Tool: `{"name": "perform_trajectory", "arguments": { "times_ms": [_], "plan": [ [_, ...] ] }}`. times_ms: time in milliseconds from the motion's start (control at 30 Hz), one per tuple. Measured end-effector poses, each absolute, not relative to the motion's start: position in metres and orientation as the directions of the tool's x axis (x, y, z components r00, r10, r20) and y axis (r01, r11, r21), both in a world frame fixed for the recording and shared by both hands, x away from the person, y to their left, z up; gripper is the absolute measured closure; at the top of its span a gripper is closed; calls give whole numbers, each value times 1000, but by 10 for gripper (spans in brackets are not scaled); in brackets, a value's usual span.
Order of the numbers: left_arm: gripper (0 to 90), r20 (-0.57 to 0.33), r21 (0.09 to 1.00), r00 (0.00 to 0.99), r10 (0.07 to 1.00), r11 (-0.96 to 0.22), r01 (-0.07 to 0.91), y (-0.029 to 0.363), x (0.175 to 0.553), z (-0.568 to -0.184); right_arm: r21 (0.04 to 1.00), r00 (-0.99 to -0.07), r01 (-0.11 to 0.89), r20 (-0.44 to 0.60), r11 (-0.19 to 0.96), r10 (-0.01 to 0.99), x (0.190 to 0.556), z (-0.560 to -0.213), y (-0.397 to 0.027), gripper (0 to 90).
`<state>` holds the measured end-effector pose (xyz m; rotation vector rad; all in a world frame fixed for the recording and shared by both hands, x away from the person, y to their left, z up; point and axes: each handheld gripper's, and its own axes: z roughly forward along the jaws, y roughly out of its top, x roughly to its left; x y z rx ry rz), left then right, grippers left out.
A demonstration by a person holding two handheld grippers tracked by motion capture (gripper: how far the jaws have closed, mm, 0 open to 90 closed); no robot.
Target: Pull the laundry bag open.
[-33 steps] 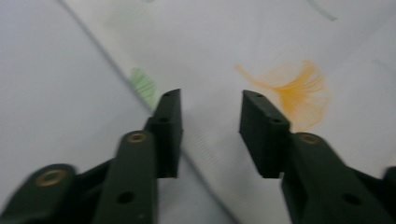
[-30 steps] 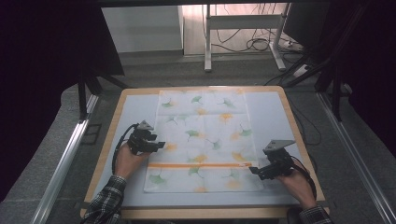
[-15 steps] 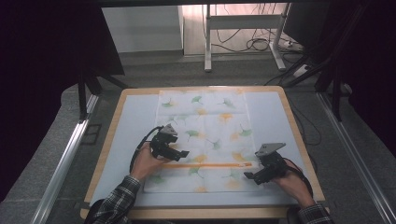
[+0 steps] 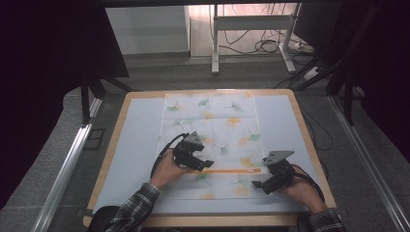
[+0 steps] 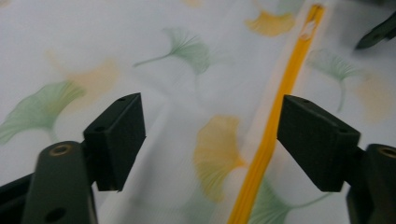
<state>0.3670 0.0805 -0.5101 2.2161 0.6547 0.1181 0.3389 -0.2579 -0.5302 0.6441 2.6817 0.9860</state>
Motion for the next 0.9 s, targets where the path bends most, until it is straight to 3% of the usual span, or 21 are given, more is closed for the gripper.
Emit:
{"name": "perform_trajectory", "arguments": {
  "times_ms": [200,533,733,900],
  "plan": [
    [406,-142,743,885,444,-543,392,55,369,-511,657,-880,331,-45,677,473,339,-530,-258,0],
    [597,-109,743,931,349,-593,309,1,365,-509,663,-877,334,-43,671,479,338,-531,-258,0],
    [611,-97,729,948,303,-626,275,-26,363,-512,664,-874,341,-37,666,485,338,-531,-258,0],
    [684,-87,720,955,284,-645,257,-44,365,-516,664,-873,341,-39,666,486,338,-531,-258,0]
  ]
}}
